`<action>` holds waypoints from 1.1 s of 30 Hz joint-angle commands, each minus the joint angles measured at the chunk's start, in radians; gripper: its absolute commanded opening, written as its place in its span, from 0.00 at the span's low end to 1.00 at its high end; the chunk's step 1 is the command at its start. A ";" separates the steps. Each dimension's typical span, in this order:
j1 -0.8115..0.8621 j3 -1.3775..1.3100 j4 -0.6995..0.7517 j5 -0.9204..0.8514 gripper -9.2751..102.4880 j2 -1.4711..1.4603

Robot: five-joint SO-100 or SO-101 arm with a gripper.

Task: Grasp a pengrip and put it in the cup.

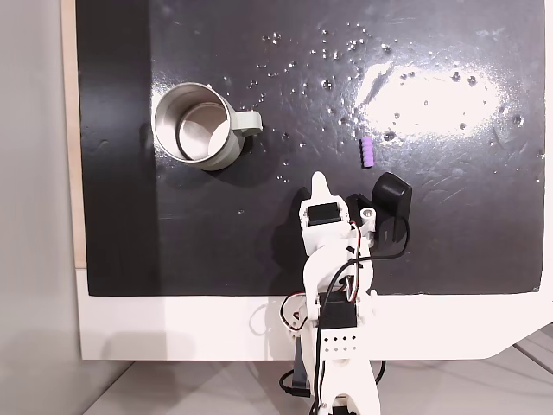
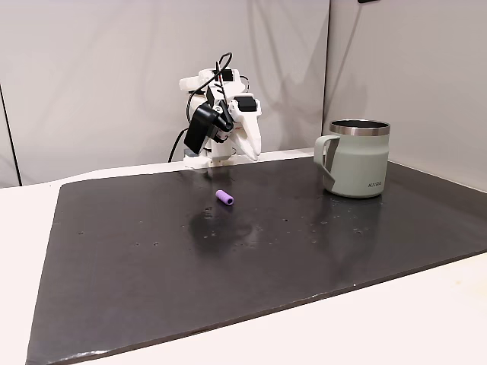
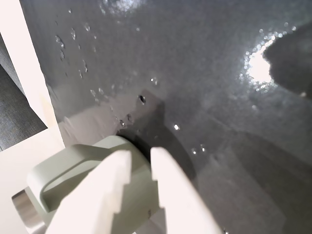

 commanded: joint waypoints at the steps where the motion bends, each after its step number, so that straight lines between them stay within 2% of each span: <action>1: 0.008 -0.006 -0.031 0.005 0.08 0.008; 14: 0.020 -0.021 0.002 0.008 0.08 0.008; 17: 0.061 -0.107 0.063 0.061 0.08 0.009; 20: 0.069 -0.232 0.219 0.043 0.08 0.009; 29: 0.330 -0.466 0.385 -0.029 0.09 0.003; 33: 0.468 -0.592 0.413 -0.032 0.09 -0.121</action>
